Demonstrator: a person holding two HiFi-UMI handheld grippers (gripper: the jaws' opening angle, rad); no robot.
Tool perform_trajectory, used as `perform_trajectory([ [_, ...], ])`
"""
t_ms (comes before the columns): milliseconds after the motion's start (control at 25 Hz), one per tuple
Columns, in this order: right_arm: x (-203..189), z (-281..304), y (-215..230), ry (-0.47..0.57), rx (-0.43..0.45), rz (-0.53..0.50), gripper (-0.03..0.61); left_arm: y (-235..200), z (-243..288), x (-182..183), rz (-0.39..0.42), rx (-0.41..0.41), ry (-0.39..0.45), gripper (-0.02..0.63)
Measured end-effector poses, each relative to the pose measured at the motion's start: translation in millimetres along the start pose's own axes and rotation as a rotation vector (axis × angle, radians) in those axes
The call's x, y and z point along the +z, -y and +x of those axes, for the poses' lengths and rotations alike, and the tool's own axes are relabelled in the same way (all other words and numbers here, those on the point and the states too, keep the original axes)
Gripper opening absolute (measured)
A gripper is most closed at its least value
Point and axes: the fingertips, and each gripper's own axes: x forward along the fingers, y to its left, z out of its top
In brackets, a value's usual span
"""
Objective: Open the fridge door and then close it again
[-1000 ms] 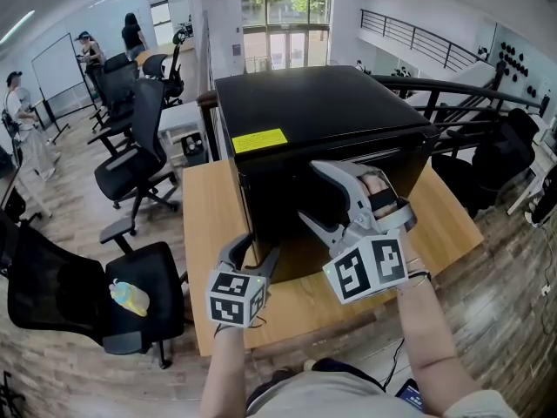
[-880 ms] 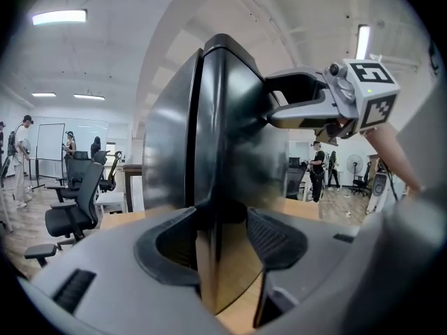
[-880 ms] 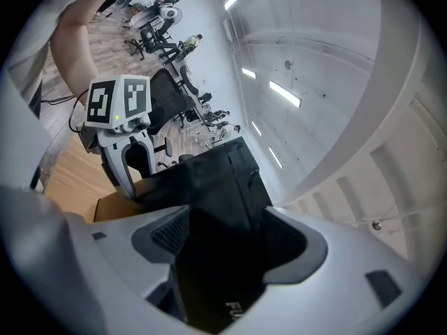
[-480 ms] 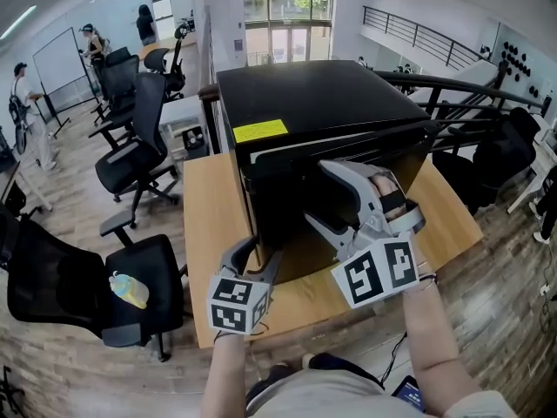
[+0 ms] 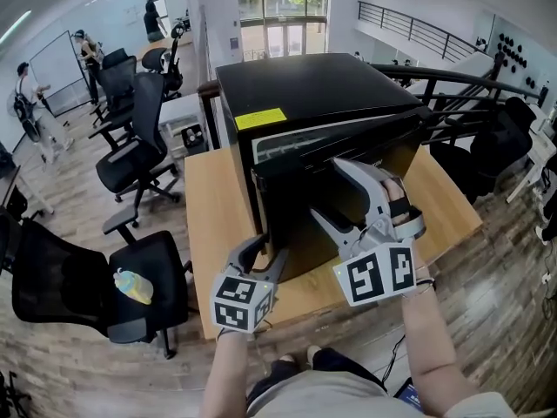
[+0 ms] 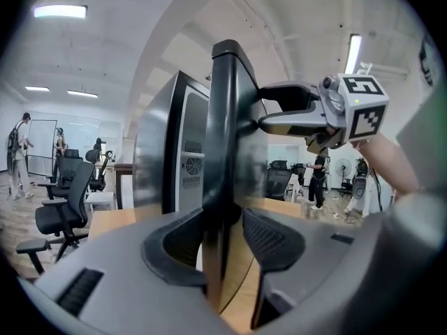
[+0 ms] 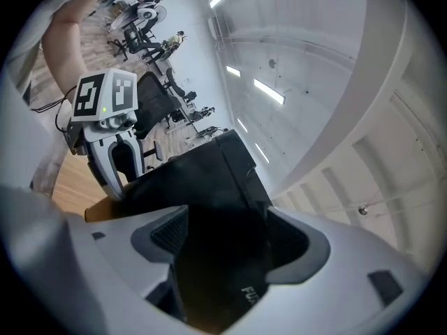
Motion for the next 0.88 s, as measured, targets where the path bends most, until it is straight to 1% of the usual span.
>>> perform_trajectory([
  [80,0,-8,-1,-0.010,-0.028,0.027,0.339,6,-3,-5,-0.001,-0.037,-0.006,0.169],
  [160,-1,-16,-3,-0.011,-0.045,0.096,0.328,10,-5,-8,0.005,-0.071,-0.010,0.162],
  [240,-4,-23,-9,-0.019,-0.043,0.186,0.272,14,-9,-10,0.016,-0.100,-0.012,0.153],
  [360,-11,-37,-25,-0.050,-0.037,0.276,0.243,22,-16,-14,0.020,-0.141,-0.008,0.144],
  [440,-13,-45,-35,-0.054,-0.032,0.334,0.222,28,-19,-15,0.022,-0.167,0.003,0.140],
  [680,-13,-65,-60,-0.050,-0.003,0.501,0.210,45,-27,-16,0.023,-0.212,0.001,0.133],
  [880,-10,-78,-78,0.001,0.014,0.630,0.210,59,-34,-19,0.024,-0.221,0.005,0.129],
])
